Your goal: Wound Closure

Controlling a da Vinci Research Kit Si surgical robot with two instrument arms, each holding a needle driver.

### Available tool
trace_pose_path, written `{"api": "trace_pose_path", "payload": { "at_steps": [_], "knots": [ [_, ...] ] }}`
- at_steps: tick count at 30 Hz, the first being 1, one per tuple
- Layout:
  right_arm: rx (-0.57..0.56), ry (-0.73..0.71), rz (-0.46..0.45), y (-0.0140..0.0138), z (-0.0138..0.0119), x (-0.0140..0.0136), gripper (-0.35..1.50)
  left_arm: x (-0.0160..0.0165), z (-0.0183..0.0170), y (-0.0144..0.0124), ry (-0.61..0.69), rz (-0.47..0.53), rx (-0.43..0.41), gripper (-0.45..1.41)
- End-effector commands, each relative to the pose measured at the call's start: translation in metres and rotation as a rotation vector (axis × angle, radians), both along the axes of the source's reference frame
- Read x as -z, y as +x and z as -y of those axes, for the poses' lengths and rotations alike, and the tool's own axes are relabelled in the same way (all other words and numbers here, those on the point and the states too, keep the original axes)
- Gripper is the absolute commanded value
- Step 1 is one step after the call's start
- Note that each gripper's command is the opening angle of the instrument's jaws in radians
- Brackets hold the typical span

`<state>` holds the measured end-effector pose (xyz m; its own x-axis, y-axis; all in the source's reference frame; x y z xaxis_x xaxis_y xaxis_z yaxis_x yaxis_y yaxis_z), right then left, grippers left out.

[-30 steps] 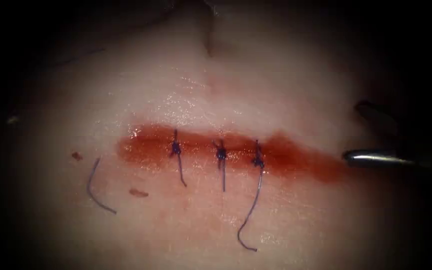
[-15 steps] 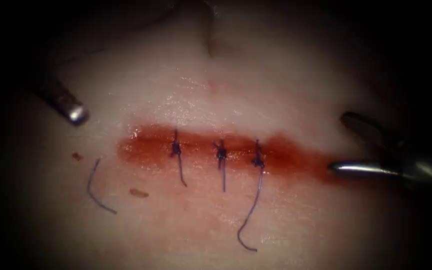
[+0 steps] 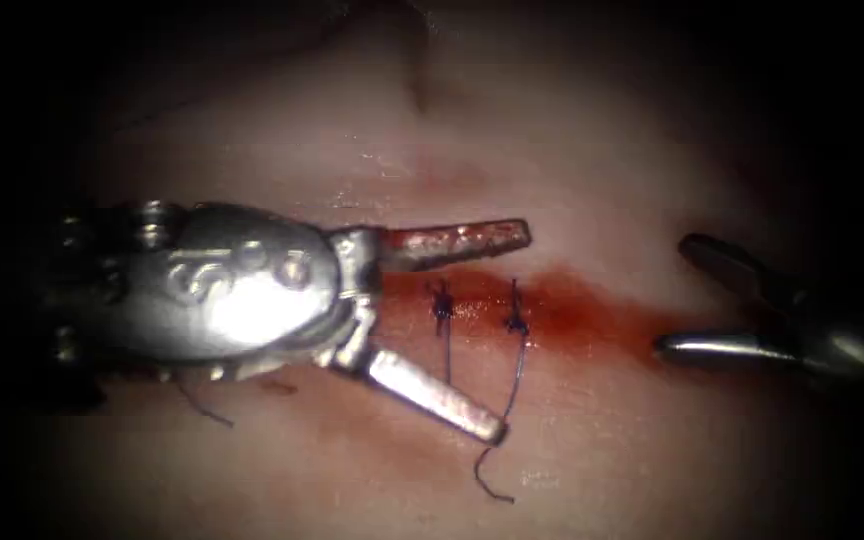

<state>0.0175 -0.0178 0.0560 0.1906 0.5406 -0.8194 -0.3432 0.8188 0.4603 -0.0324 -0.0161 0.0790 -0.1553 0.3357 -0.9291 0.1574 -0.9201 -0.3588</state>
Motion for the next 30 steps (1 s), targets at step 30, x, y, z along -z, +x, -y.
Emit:
{"api": "trace_pose_path", "payload": {
  "at_steps": [30],
  "knots": [
    [0.011,-0.007,-0.006,0.0007,0.0017,-0.0006,1.45,-0.0120,0.0085,-0.0023,-0.172,-0.351,-0.210,0.37]
  ]
}}
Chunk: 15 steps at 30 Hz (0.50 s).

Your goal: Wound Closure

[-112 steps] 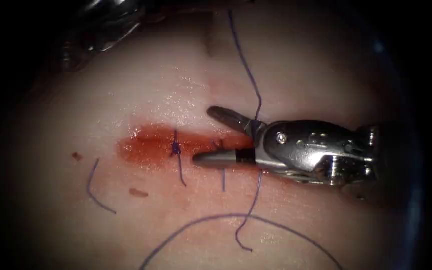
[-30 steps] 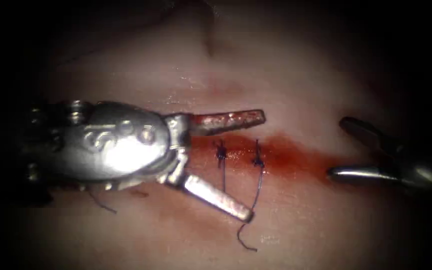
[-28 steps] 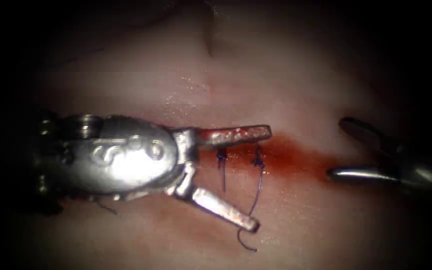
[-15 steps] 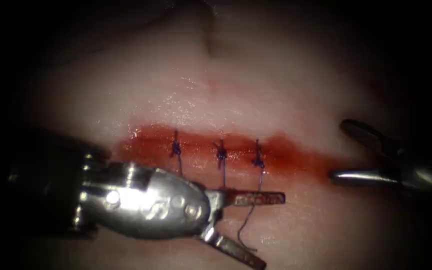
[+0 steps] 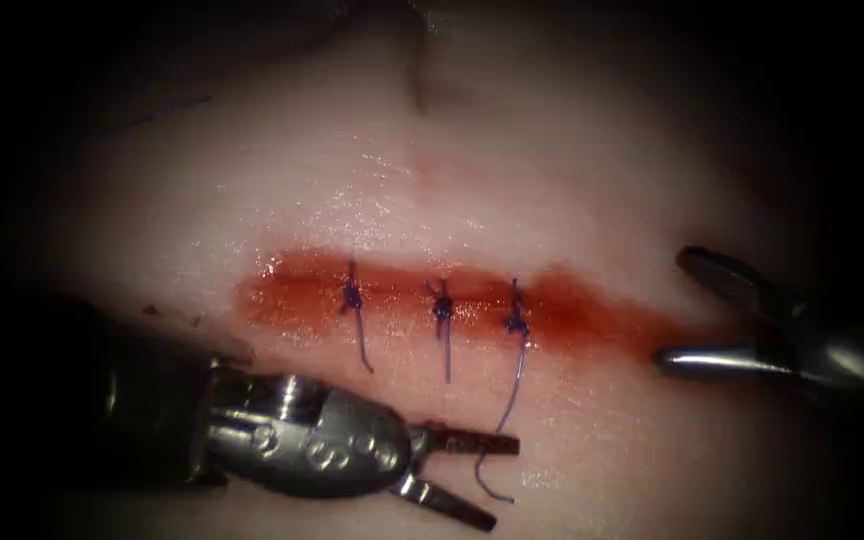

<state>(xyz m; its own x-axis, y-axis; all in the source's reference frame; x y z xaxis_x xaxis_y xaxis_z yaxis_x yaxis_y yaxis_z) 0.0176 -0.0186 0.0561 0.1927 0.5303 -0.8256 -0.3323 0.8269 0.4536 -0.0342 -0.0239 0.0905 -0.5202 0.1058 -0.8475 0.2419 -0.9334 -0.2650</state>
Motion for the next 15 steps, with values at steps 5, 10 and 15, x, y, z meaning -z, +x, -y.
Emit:
{"api": "trace_pose_path", "payload": {
  "at_steps": [5,10,15],
  "knots": [
    [0.000,0.002,-0.001,0.0007,0.0010,-0.0006,1.45,-0.0007,0.0010,-0.0011,0.006,-0.006,0.007,0.21],
    [-0.002,0.006,-0.002,0.0010,0.0011,-0.0007,1.45,-0.0005,0.0016,-0.0020,0.014,-0.013,0.017,0.19],
    [-0.001,0.005,-0.002,0.0010,0.0013,-0.0007,1.45,-0.0001,0.0018,-0.0012,0.043,-0.040,0.044,-0.45]
  ]
}}
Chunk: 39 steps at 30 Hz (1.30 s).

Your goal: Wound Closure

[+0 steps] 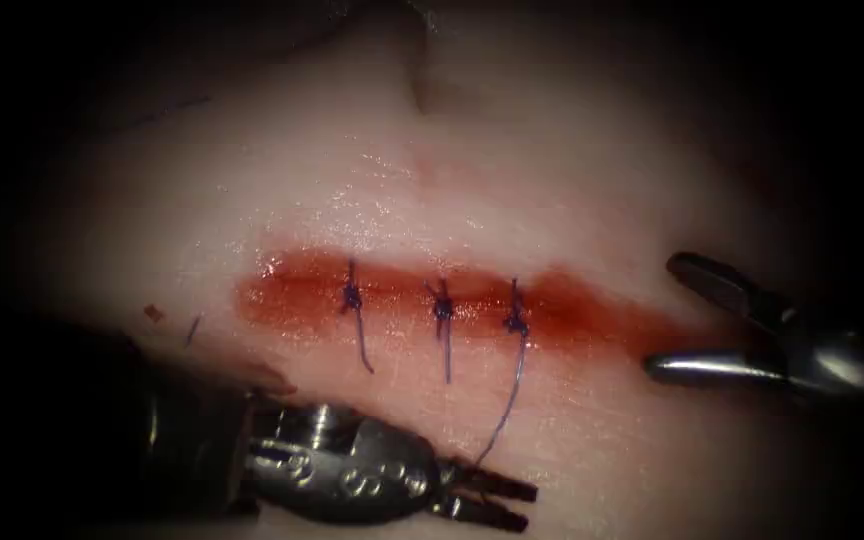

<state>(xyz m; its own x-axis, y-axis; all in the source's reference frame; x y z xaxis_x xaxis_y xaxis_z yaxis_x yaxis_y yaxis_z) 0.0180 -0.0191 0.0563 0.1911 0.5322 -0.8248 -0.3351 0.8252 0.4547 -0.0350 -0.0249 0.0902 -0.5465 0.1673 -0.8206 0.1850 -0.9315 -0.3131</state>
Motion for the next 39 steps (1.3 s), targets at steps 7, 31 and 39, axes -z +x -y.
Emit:
{"api": "trace_pose_path", "payload": {
  "at_steps": [7,31,39],
  "knots": [
    [0.038,0.012,0.017,0.0006,0.0020,-0.0004,1.35,0.0004,-0.0003,0.0006,0.001,-0.045,0.043,-0.45],
    [0.231,-0.409,0.073,0.0073,0.0031,-0.0014,1.45,0.0054,-0.0056,0.0016,0.006,0.077,0.220,-0.45],
    [0.235,-0.503,0.103,0.0099,0.0038,-0.0018,1.48,0.0054,-0.0057,0.0012,-0.017,0.087,0.218,-0.45]
  ]
}}
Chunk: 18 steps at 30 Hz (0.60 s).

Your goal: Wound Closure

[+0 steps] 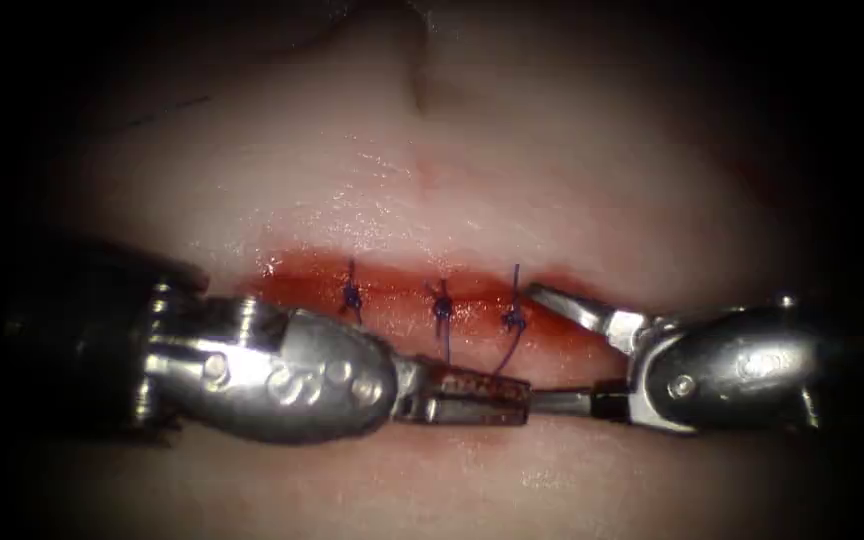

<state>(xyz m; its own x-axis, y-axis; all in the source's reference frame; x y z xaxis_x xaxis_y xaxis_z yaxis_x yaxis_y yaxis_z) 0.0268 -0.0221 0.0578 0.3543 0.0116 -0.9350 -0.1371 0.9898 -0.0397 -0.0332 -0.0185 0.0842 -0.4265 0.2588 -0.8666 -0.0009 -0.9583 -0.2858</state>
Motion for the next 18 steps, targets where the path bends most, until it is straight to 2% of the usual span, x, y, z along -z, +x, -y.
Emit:
{"api": "trace_pose_path", "payload": {
  "at_steps": [1,6,18],
  "knots": [
    [-0.003,-0.006,-0.005,0.0015,0.0009,-0.0003,1.48,-0.0006,0.0007,-0.0006,0.003,0.002,-0.004,-0.45],
    [-0.004,-0.038,-0.015,0.0033,0.0011,-0.0001,1.48,-0.0006,0.0007,-0.0006,-0.001,0.004,-0.009,-0.45],
    [-0.022,-0.060,-0.021,0.0052,0.0007,-0.0012,1.48,-0.0003,0.0010,-0.0010,0.000,0.014,-0.017,-0.45]
  ]
}}
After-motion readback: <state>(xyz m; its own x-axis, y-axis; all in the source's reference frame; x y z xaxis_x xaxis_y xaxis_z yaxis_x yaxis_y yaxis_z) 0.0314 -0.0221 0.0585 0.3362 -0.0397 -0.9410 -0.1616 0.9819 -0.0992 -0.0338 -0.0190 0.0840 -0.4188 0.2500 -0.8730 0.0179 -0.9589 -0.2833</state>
